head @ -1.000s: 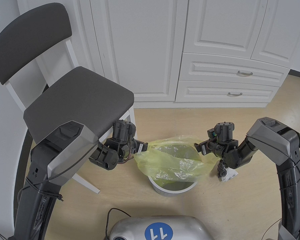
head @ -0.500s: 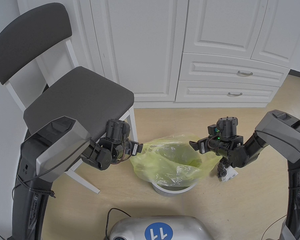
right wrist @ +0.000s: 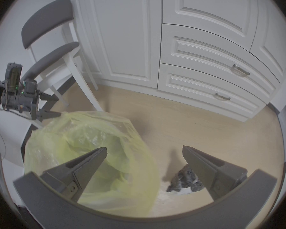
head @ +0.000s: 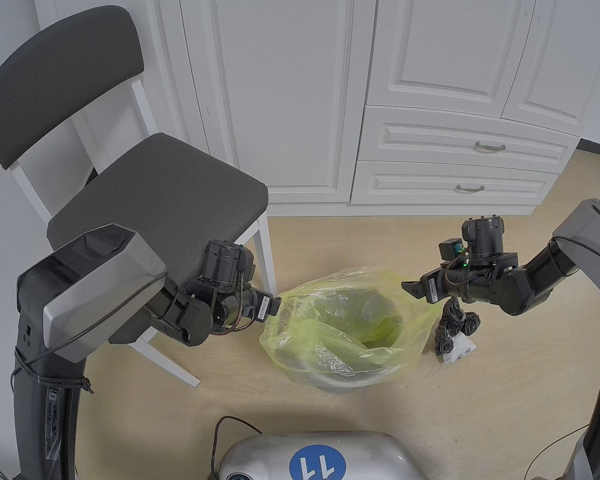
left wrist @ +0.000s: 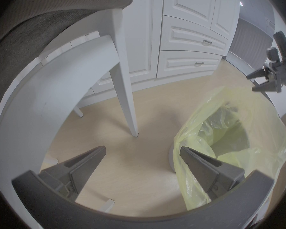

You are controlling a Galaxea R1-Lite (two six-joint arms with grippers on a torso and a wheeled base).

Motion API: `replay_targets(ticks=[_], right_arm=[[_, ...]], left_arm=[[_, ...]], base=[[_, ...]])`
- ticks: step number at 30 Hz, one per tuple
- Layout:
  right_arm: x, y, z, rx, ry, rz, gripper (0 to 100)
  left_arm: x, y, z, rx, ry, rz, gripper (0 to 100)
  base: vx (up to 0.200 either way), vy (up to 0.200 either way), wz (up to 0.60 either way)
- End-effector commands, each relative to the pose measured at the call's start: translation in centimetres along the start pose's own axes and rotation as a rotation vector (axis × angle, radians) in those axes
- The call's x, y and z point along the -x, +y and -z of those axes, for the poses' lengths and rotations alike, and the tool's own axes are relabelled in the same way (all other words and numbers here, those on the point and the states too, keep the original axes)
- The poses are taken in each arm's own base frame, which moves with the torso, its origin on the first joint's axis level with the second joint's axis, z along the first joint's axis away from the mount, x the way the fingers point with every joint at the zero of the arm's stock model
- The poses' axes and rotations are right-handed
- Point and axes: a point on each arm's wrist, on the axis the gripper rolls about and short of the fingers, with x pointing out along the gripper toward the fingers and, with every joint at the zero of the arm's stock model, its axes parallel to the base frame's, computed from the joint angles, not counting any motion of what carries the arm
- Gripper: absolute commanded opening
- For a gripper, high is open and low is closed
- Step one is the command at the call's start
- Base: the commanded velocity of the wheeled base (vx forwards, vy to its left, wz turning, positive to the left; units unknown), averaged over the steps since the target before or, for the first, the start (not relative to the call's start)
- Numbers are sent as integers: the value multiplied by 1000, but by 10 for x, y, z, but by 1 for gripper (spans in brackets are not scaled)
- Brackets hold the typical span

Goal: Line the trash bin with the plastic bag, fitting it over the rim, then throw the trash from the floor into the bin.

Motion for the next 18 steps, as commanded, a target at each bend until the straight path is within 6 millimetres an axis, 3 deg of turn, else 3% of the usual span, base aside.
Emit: replay_targets(ticks=[1, 3, 10, 18], right_arm=[[-6, -16, 10, 40, 42, 19, 100], [-28, -16, 24, 49, 78, 28, 100], [-65, -30, 46, 30, 130, 79, 100], [-112, -32, 68, -38, 135, 120, 100]], left_arm=[[1, 3, 4, -21, 23, -3, 100], [-4, 5, 11, -33, 40, -7, 100], [-24, 19, 22, -18, 61, -38, 100], [-50, 19, 24, -3, 40, -56, 100]], base=[[0, 0, 0], [0, 0, 0], [0, 0, 0], [0, 0, 0]])
